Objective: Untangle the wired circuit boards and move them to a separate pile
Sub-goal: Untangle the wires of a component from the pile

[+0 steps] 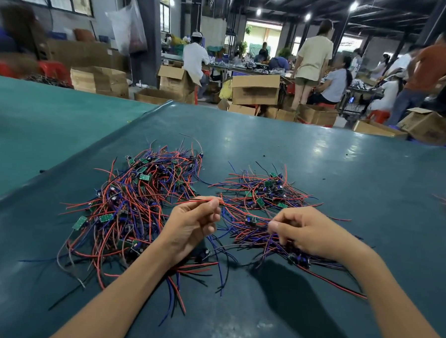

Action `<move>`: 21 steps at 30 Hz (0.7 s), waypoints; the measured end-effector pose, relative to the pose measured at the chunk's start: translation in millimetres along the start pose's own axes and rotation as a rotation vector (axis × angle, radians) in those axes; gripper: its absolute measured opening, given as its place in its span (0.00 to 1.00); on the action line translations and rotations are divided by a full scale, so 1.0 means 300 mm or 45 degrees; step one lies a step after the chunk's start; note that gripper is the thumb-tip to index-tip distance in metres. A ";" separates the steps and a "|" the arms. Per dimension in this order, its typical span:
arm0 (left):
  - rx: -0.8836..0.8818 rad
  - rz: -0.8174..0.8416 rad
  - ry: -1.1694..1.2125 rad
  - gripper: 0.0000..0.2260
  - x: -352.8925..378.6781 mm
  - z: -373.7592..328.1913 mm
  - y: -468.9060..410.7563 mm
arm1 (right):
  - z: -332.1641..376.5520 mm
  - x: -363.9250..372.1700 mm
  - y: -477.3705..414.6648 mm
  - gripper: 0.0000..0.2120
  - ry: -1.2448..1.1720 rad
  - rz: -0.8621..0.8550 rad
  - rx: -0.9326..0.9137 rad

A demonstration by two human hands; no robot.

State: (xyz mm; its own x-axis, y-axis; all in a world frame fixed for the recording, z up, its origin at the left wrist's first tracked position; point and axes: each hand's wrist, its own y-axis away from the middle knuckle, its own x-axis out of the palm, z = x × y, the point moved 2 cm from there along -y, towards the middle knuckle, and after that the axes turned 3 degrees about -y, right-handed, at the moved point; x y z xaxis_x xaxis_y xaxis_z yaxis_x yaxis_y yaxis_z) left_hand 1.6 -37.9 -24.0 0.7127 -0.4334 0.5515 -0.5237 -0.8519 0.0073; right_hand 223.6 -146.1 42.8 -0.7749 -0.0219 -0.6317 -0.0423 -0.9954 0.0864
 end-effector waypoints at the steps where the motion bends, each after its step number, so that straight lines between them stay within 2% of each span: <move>1: -0.016 -0.010 -0.012 0.04 0.005 -0.005 -0.004 | -0.011 -0.023 0.007 0.10 -0.010 0.011 0.028; 5: -0.060 0.002 -0.072 0.06 0.052 -0.023 -0.027 | -0.076 -0.127 0.041 0.11 0.016 -0.048 0.169; 8: -0.042 0.013 -0.214 0.10 0.105 -0.015 -0.039 | -0.142 -0.209 0.062 0.11 0.060 -0.269 0.226; 13: -0.096 -0.075 -0.429 0.08 0.176 0.087 -0.036 | -0.262 -0.271 0.082 0.08 0.215 -0.715 0.331; 17: -0.144 -0.213 -0.444 0.07 0.162 0.089 -0.032 | -0.302 -0.202 0.068 0.04 0.276 -0.885 0.346; 19: -0.156 -0.295 -0.435 0.11 0.140 0.039 -0.027 | -0.310 -0.176 0.060 0.12 0.374 -1.028 0.352; 21: -0.091 -0.318 -0.709 0.15 0.103 -0.041 -0.019 | -0.276 -0.152 0.061 0.17 0.473 -1.261 0.318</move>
State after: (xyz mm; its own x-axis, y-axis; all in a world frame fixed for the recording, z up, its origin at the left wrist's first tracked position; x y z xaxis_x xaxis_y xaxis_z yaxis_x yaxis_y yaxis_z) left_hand 20.8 -42.7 3.4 0.9446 -0.3282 0.0073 -0.3257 -0.9340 0.1470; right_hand 310.3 -171.0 9.3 -0.0884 0.7114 -0.6972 -0.7030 -0.5405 -0.4622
